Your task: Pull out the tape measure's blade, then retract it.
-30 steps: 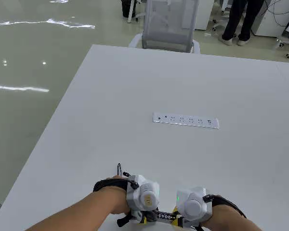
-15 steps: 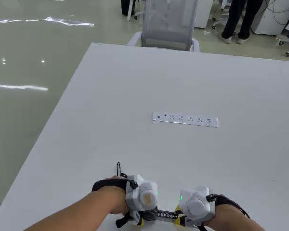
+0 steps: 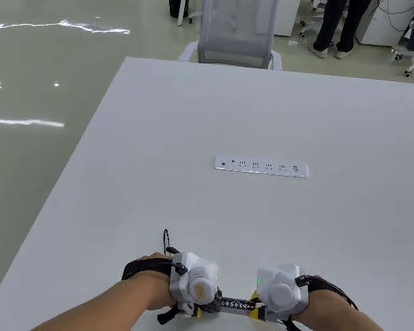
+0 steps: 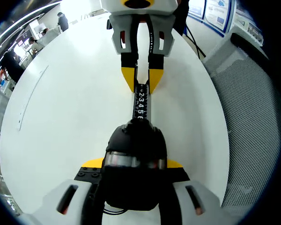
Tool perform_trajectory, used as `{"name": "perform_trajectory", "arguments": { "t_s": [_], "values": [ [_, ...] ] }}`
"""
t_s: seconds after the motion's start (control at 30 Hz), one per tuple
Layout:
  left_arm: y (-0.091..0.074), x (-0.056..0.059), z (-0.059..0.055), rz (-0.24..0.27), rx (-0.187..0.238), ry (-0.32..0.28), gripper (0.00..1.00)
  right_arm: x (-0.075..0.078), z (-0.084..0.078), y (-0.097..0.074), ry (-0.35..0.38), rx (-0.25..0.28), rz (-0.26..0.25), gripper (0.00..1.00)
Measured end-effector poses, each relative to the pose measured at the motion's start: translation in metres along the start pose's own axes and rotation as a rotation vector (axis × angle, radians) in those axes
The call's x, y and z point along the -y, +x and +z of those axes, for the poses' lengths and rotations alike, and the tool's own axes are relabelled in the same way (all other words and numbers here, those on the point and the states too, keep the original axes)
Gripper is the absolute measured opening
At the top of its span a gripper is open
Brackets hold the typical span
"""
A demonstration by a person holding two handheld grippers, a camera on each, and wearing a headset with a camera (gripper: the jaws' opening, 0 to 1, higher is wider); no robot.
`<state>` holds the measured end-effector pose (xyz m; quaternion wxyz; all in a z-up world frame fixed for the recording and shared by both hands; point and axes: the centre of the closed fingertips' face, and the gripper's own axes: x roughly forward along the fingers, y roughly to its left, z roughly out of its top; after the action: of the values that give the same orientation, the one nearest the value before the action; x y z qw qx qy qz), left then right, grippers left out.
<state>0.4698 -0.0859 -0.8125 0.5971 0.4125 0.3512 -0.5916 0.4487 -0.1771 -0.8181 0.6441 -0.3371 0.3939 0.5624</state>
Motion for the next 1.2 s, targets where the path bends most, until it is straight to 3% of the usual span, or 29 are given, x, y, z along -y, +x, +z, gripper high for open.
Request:
{"name": "perform_trajectory", "arguments": {
  "t_s": [1.2],
  "values": [
    [0.000,0.000,-0.001,-0.001,-0.028,0.003,0.39,0.001,-0.026,-0.014,0.027,-0.014,-0.008,0.12]
  ]
}}
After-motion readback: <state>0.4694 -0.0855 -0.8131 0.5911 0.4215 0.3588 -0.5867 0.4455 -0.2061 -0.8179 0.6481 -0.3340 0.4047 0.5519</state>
